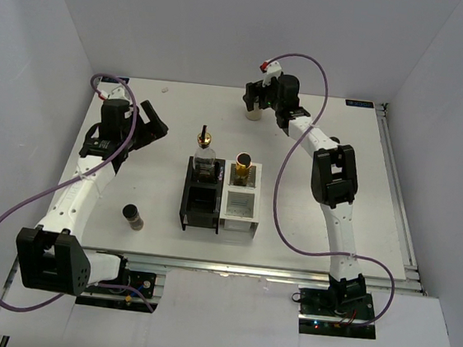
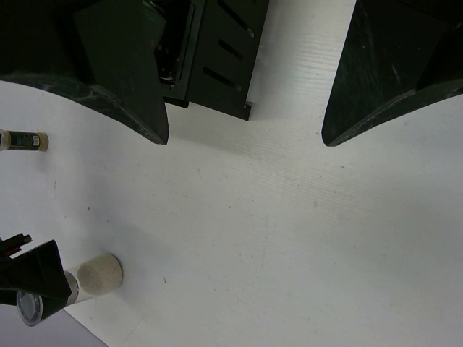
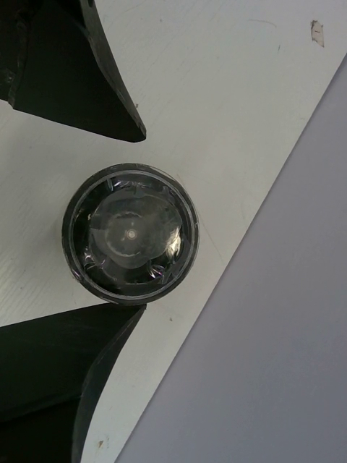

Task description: Organize the condiment bottles

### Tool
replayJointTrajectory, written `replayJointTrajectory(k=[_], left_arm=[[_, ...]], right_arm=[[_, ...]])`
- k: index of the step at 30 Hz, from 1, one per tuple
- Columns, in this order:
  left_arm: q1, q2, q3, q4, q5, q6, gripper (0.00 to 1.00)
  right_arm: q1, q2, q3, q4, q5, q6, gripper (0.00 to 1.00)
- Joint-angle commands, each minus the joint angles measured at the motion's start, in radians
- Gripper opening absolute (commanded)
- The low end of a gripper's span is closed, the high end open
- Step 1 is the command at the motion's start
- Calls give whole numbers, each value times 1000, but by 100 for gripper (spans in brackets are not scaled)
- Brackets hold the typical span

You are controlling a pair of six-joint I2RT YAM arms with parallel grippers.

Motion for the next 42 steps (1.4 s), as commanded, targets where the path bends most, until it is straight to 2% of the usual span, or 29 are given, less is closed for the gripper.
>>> replayJointTrajectory(k=[1,7,12,14,15,23,29,34,39,42], left_arm=[[3,-31,-9,25,8,5,98],[3,-42,-10,22,7,7,98],[3,-46,-19,33,19,4,98],[3,-45,-27,43,28,0,98],[3,-43,-29,44,34,0,98],[3,-44,19,-3,18,19,98],[3,-71,50,-29,46,16,98],[3,-85,92,-82,93,22,98],[3,-158,97,-110,134,-2,98],[3,-227,72,-111,169,-15,98]], right_arm=[[-7,26,52,73,-3,-11,83],[-8,4,31,92,-1,-37,54],[-8,-86,-97,168,-2,-78,26],[-8,-134,-153,196,15,-94,12],[-8,-162,-175,209,29,-105,9],[-10,-392,-361,314,66,-155,8],[-10,-592,-461,286,91,-178,8],[-10,-827,-579,236,94,-145,8],[-7,-1119,-778,110,2,-86,8],[-7,-1270,-917,61,-109,-61,8]])
